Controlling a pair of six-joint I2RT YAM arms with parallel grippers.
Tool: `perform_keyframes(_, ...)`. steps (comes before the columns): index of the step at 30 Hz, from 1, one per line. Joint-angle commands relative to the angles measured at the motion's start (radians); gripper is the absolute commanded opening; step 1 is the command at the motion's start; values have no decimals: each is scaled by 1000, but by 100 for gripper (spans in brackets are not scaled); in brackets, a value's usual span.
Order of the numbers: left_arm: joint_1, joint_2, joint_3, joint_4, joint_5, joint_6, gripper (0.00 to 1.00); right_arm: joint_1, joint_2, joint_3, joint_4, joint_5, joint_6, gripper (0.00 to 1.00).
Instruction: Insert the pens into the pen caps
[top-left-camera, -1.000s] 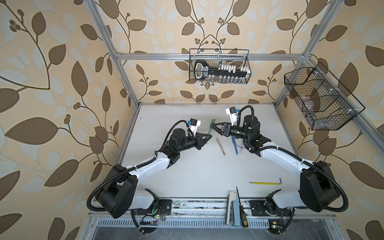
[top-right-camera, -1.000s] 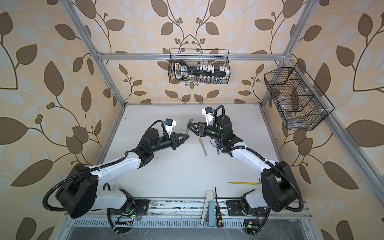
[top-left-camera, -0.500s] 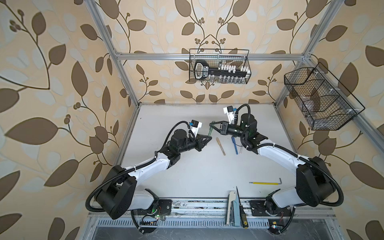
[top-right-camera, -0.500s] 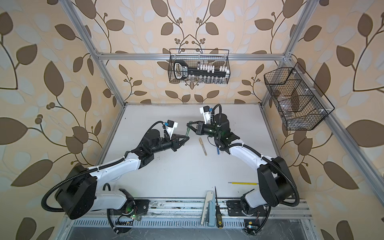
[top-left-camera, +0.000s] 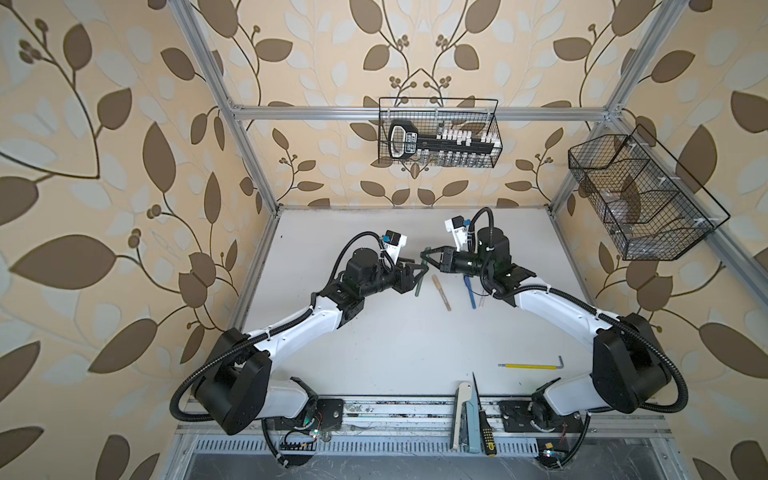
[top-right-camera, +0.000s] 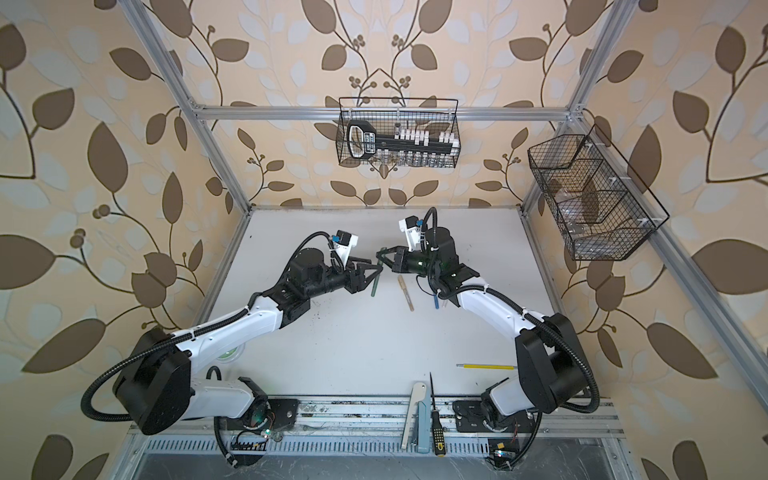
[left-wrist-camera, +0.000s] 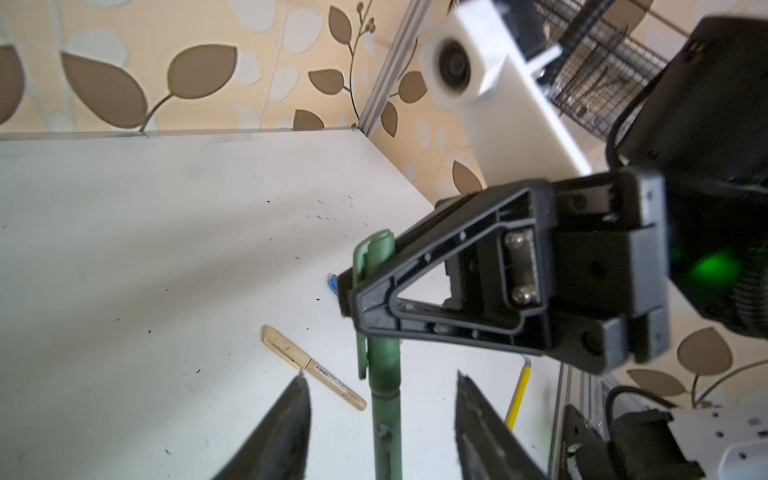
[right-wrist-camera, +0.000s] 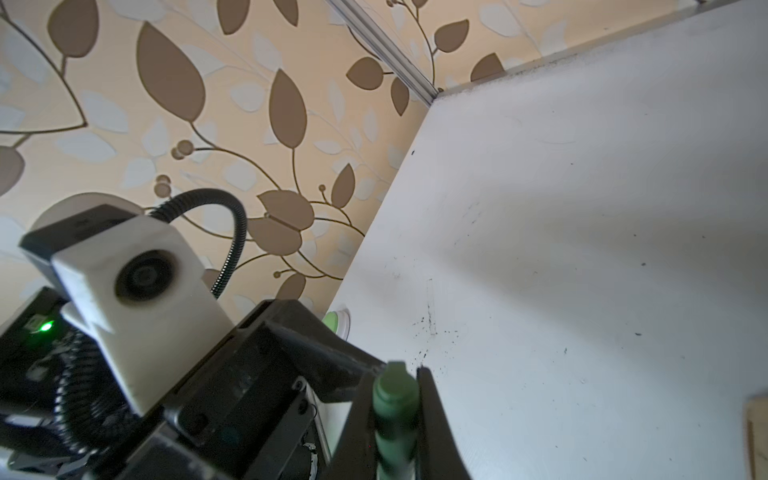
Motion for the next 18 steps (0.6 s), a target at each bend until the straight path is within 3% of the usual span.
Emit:
perform_keyframes(1, -3, -130, -54, -115, -123, 2, 76, -17, 43, 121, -153, 6, -115, 0)
perform_keyframes(2, -2, -170, -69, -181, -179, -9, 82, -17, 67, 146, -181, 15, -133, 0)
perform_keyframes(3, -2, -211, -74, -262, -254, -19, 98, -13, 100, 171, -221, 25, -154, 0)
perform_keyframes(4, -2, -248, -72, -340, -331, -32, 99, -9, 135, 198, -267, 28, -176, 0)
perform_keyframes(6, 13, -320, -54, -508, -496, -66, 99, 15, 217, 253, -363, 57, -228, 0)
perform_keyframes(8, 49, -374, -46, -597, -560, -94, 99, 43, 291, 306, -461, 107, -288, 0)
perform_keyframes(12, 146, -456, -92, -596, -571, -107, 99, 77, 415, 386, -554, 137, -337, 0)
perform_keyframes(18, 256, -437, -94, -615, -768, -82, 99, 93, 536, 441, -597, 197, -358, 0)
